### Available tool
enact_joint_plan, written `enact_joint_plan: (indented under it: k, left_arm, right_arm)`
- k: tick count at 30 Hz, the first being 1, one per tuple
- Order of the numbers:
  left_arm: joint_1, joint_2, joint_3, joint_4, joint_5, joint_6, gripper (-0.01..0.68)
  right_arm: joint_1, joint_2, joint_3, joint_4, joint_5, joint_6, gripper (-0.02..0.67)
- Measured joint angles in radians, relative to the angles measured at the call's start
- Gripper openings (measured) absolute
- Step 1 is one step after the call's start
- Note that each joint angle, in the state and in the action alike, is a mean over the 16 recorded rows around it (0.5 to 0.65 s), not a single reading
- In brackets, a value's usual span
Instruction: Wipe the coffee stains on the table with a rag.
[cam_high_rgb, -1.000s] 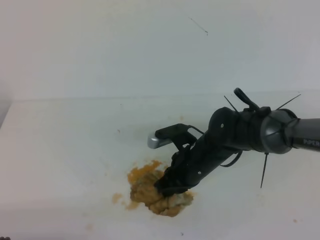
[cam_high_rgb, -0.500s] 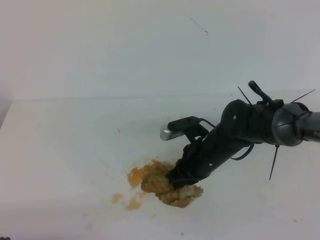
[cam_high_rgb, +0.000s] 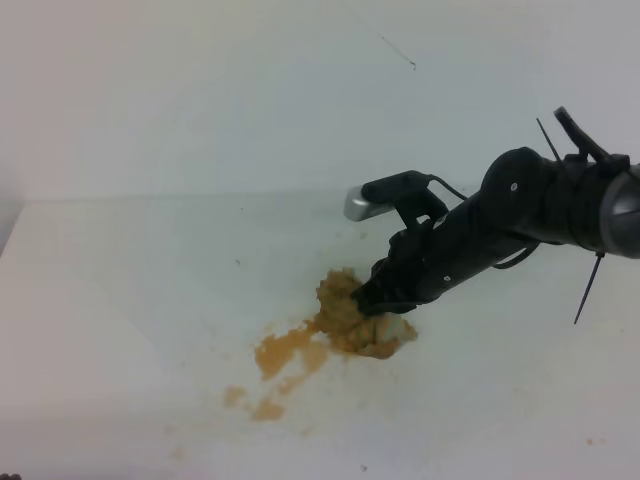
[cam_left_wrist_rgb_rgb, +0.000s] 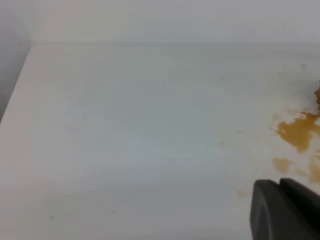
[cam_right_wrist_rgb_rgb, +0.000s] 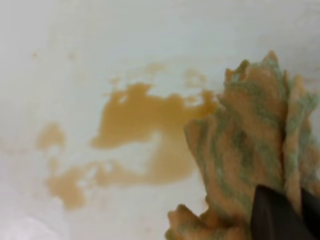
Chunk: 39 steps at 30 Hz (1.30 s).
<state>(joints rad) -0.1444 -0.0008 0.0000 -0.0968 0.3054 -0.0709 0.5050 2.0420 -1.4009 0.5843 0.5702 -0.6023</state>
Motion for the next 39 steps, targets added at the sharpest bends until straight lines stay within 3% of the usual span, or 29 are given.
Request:
enact_joint_plan:
  k: [11,21,39]
  left_arm:
    - [0.000,0.000,0.000,0.000,0.000,0.000,-0.003]
    - [0.000,0.000,0.000,0.000,0.000,0.000,-0.003]
    - [0.000,0.000,0.000,0.000,0.001,0.000,-0.003]
  right_arm:
    - [-0.024,0.079,-0.031,-0.002,-0.026,-0.001,0.017]
    - [-0.018,0.176,-0.151,0.048,0.068,-0.005,0.018]
    - [0.098,0.265,-0.276,0.074,0.186,-0.016,0.018]
